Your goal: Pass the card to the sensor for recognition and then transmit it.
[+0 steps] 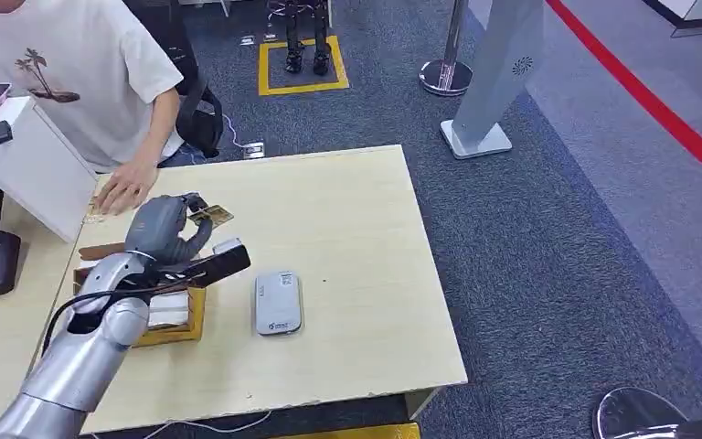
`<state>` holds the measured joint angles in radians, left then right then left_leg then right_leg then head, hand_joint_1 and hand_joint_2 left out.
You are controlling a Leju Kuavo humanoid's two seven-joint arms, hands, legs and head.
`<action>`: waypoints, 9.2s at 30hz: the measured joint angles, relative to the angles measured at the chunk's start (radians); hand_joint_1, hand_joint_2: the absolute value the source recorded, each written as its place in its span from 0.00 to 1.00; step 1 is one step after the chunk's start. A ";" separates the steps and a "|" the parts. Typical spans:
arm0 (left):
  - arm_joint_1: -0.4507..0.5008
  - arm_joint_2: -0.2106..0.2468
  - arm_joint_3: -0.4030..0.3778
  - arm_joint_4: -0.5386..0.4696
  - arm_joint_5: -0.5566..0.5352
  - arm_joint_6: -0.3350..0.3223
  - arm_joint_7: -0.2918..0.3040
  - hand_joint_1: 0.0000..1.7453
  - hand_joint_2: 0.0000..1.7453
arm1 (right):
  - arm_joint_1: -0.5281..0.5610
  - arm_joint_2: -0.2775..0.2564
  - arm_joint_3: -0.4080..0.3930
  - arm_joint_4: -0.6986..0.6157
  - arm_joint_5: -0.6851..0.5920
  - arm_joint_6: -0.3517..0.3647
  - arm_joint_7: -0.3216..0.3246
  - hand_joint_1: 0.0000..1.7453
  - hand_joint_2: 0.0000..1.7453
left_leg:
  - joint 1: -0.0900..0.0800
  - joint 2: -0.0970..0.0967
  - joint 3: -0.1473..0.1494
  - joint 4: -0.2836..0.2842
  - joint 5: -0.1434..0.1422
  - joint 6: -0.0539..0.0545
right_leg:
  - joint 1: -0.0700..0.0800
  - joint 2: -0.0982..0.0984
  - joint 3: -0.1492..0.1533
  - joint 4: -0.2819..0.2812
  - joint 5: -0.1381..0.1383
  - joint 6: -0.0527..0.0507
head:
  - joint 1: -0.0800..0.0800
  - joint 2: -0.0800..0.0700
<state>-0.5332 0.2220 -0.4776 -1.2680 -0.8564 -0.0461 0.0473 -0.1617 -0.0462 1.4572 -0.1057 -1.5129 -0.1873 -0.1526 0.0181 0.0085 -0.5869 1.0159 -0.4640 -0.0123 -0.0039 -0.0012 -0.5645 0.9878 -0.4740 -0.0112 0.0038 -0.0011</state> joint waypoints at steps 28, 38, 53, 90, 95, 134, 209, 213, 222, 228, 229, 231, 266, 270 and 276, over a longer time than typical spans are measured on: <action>0.170 -0.057 -0.051 0.069 -0.018 0.102 0.022 1.00 1.00 | -0.003 0.004 0.032 0.000 0.000 -0.002 0.015 0.00 0.00 | 0.000 0.000 0.000 0.000 0.000 0.000 | 0.000 0.000 0.000 0.000 0.000 0.000 | 0.000 0.000; 0.130 -0.112 -0.051 0.103 -0.014 0.103 0.001 1.00 1.00 | -0.011 0.010 0.052 -0.001 0.005 0.003 0.026 0.00 0.00 | 0.000 0.000 0.000 0.000 0.000 0.000 | 0.000 0.000 0.000 0.000 0.000 0.000 | 0.000 0.000; 0.092 -0.162 -0.051 0.171 0.004 0.098 -0.014 1.00 1.00 | -0.017 0.014 0.068 -0.001 0.004 0.004 0.035 0.00 0.00 | 0.000 0.000 0.000 0.000 0.000 0.000 | 0.000 0.000 0.000 0.000 0.000 0.000 | 0.000 0.000; 0.178 -0.236 -0.055 0.253 0.034 0.123 -0.029 1.00 1.00 | -0.019 0.018 0.075 -0.001 0.000 -0.002 0.036 0.00 0.00 | 0.000 -0.001 0.000 0.000 0.000 0.000 | 0.000 0.000 0.001 0.000 0.000 0.000 | 0.000 0.000; 0.173 -0.234 -0.055 0.253 0.034 0.127 -0.029 1.00 1.00 | -0.018 0.018 0.075 -0.001 0.000 0.000 0.035 0.00 0.00 | 0.000 -0.001 0.000 0.000 0.000 0.000 | 0.000 0.000 0.001 0.000 0.000 0.000 | 0.000 0.000; 0.101 0.138 0.310 -0.032 0.121 0.194 -0.001 1.00 1.00 | 0.013 0.026 0.098 -0.001 -0.001 0.013 0.017 0.00 0.00 | 0.001 0.000 0.000 -0.001 0.000 0.000 | 0.000 0.000 0.000 0.001 0.000 0.000 | 0.000 0.000; 0.763 0.198 0.556 -0.594 0.014 0.208 -0.027 0.00 1.00 | 0.047 0.026 0.061 0.000 -0.005 -0.003 0.003 0.00 0.00 | 0.001 0.001 0.000 -0.001 -0.002 -0.001 | 0.000 0.001 0.000 0.000 -0.003 0.000 | 0.000 0.000; 0.805 0.189 0.578 -0.623 -0.012 0.206 -0.013 0.00 1.00 | 0.047 0.026 0.051 0.000 -0.006 -0.005 0.004 0.00 0.00 | 0.001 0.001 0.000 -0.001 -0.002 -0.001 | 0.000 0.001 0.001 0.000 -0.003 0.000 | 0.000 0.000; 0.871 0.175 0.602 -0.646 -0.135 0.126 0.070 0.00 1.00 | 0.046 0.026 0.047 0.000 -0.005 -0.005 0.012 0.00 0.00 | 0.001 0.000 0.000 -0.001 -0.002 -0.001 | 0.000 0.000 0.001 0.000 -0.004 0.000 | 0.000 0.000; 0.843 0.184 0.596 -0.617 -0.190 0.077 0.092 0.00 1.00 | 0.044 0.026 0.047 0.000 -0.005 -0.001 0.014 0.00 0.00 | 0.001 0.000 0.000 -0.001 -0.002 -0.001 | 0.000 -0.001 0.001 0.000 -0.003 0.000 | 0.000 0.000; 0.834 0.185 0.591 -0.609 -0.192 0.077 0.092 0.00 1.00 | 0.044 0.026 0.047 0.000 -0.005 0.000 0.014 0.00 0.00 | 0.001 0.000 0.000 -0.001 -0.002 -0.001 | 0.000 -0.001 0.001 0.000 -0.003 0.000 | 0.000 0.000; 0.817 0.189 0.577 -0.592 -0.194 0.073 0.092 0.00 1.00 | 0.043 0.026 0.047 0.000 -0.005 0.000 0.014 0.00 0.00 | 0.001 0.000 0.001 -0.001 -0.002 -0.001 | 0.000 -0.001 0.001 0.000 -0.003 0.000 | 0.000 0.000; 0.769 0.258 0.461 -0.495 -0.112 0.025 0.110 0.00 1.00 | 0.040 0.026 0.053 0.000 -0.005 -0.001 0.014 0.00 0.00 | 0.001 0.000 0.000 -0.001 -0.002 -0.002 | 0.000 0.000 0.001 0.000 -0.004 0.000 | 0.000 0.000; 0.777 0.265 0.461 -0.499 -0.080 -0.007 0.115 0.00 1.00 | 0.040 0.026 0.053 0.000 -0.005 0.000 0.013 0.00 0.00 | 0.001 0.000 0.000 -0.001 -0.002 -0.001 | 0.000 0.000 0.001 0.000 -0.003 -0.001 | 0.000 0.000; 0.779 0.274 0.461 -0.499 -0.061 -0.021 0.115 0.00 1.00 | 0.040 0.026 0.055 0.000 -0.005 0.000 0.014 0.00 0.00 | 0.001 -0.001 0.001 -0.001 -0.002 -0.002 | 0.000 0.000 0.001 0.000 -0.003 -0.001 | 0.000 0.000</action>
<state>0.2458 0.4959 -0.0168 -1.7666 -0.9174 -0.0675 0.1625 -0.1220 -0.0198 1.5118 -0.1053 -1.5183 -0.1873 -0.1389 0.0189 0.0080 -0.5864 1.0148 -0.4662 -0.0138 -0.0034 -0.0016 -0.5634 0.9880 -0.4775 -0.0117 0.0038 -0.0011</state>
